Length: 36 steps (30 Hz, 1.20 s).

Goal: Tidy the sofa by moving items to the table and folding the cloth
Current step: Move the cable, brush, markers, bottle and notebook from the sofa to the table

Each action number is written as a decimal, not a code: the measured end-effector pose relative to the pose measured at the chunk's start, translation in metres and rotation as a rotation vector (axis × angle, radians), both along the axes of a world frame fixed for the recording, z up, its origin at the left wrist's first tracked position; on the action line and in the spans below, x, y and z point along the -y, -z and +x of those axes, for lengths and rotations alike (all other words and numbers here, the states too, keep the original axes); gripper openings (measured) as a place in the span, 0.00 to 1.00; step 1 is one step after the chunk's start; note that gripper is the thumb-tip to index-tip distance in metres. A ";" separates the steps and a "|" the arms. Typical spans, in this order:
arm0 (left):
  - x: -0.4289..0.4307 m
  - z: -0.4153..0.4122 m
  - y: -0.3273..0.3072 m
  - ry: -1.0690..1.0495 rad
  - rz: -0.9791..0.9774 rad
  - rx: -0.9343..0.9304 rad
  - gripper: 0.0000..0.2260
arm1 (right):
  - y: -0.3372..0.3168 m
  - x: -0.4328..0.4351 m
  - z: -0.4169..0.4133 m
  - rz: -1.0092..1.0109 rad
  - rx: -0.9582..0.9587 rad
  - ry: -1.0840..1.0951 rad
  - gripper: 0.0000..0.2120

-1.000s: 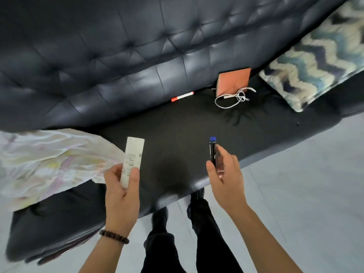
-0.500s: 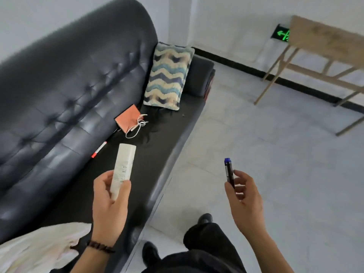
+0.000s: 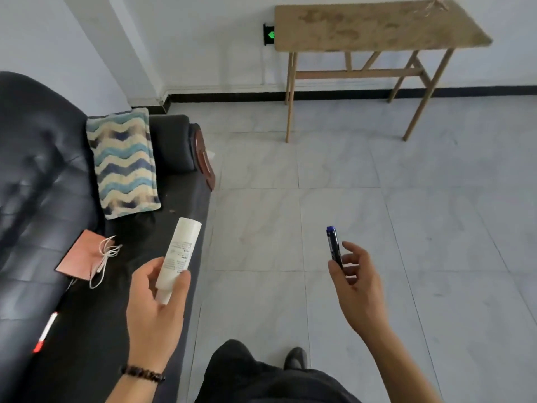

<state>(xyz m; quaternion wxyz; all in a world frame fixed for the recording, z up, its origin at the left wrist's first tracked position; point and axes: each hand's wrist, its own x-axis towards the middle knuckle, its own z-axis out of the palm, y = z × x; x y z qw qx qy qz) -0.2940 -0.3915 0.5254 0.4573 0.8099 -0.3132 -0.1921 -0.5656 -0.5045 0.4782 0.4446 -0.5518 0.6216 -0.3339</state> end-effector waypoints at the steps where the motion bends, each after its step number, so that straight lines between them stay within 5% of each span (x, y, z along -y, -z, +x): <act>1: 0.018 -0.009 -0.001 0.008 0.003 0.002 0.19 | -0.004 0.017 -0.007 -0.004 0.004 0.015 0.17; 13: 0.293 -0.083 0.061 0.083 0.021 -0.108 0.15 | 0.022 0.244 -0.090 0.074 -0.097 0.177 0.19; 26: 0.717 -0.179 0.015 0.485 -0.024 -0.060 0.17 | 0.009 0.524 -0.196 0.015 -0.052 0.578 0.20; 36: 0.989 -0.271 0.021 0.404 0.013 -0.035 0.15 | 0.026 0.849 -0.276 0.021 0.051 0.508 0.20</act>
